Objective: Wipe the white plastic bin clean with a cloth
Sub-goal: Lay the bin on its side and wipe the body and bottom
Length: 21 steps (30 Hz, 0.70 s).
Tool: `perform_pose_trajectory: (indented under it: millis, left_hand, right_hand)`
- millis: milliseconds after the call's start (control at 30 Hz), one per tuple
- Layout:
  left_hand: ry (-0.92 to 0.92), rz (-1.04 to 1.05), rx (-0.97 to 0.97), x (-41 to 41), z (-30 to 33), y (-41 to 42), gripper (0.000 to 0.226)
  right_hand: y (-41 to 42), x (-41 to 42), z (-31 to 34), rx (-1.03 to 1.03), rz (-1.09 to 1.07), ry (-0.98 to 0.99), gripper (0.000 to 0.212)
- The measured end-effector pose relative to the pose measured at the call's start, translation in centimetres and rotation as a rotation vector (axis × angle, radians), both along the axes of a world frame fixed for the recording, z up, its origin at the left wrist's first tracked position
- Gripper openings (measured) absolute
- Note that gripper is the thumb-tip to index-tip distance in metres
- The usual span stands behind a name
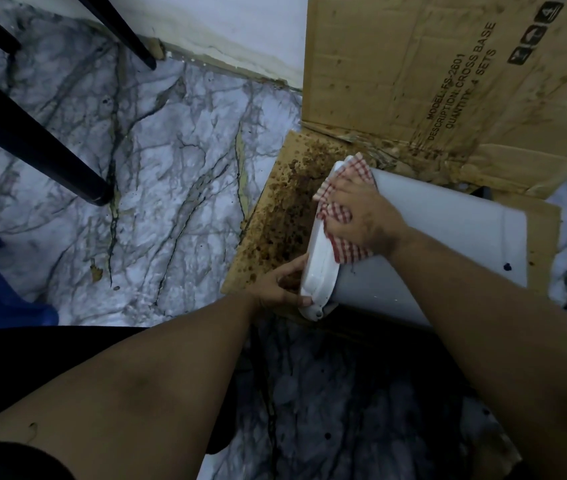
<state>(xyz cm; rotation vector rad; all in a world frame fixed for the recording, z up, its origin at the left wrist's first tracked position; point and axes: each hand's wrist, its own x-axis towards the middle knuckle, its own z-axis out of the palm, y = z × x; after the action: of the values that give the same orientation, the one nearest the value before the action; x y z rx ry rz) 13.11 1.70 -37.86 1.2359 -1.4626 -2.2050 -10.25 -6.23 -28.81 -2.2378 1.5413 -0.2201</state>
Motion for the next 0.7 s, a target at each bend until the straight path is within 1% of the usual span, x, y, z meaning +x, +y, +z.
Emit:
perform_pose_trajectory:
  millis: [100,167,200,233,300,333,400,500,600,700]
  left_hand:
    - [0.002,0.068,0.052,-0.1,0.2,-1.2,0.095]
    - [-0.006,0.081,0.104,-0.2,0.4,-2.5,0.097]
    - [-0.007,0.068,0.093,-0.4,0.7,-3.1,0.096]
    - [0.022,0.067,0.094,-0.5,1.1,-3.6,0.092]
    - [0.098,0.146,0.2,-0.8,1.7,-4.4,0.078]
    - [0.108,0.195,0.235,-1.0,1.8,-5.0,0.075]
    - [0.096,0.23,0.224,-1.5,2.4,-6.0,0.073]
    - [0.083,0.158,0.147,-2.4,3.1,-7.2,0.065]
    - [0.061,0.134,0.128,-2.6,3.2,-7.3,0.068]
    - [0.058,0.154,0.145,-2.4,2.9,-7.0,0.081]
  right_hand:
    - [-2.6,-0.5,-0.1,0.042,-0.04,0.055,0.056]
    - [-2.8,-0.8,-0.6,0.031,-0.046,0.046,0.056]
    - [-2.6,-1.0,-0.9,0.012,-0.049,0.027,0.055]
    - [-2.1,-1.1,-1.3,-0.014,-0.055,0.011,0.055]
    - [-1.1,-1.1,-2.3,-0.073,-0.072,0.006,0.053]
    - [-0.5,-1.0,-2.7,-0.107,-0.079,0.019,0.052]
    - [0.5,-0.6,-3.2,-0.159,-0.095,0.046,0.052]
    - [2.1,-0.1,-3.2,-0.157,-0.113,0.044,0.052]
    - [3.2,0.2,-3.1,-0.153,-0.11,0.035,0.048]
    - [4.9,0.5,-3.0,-0.153,-0.103,0.048,0.049]
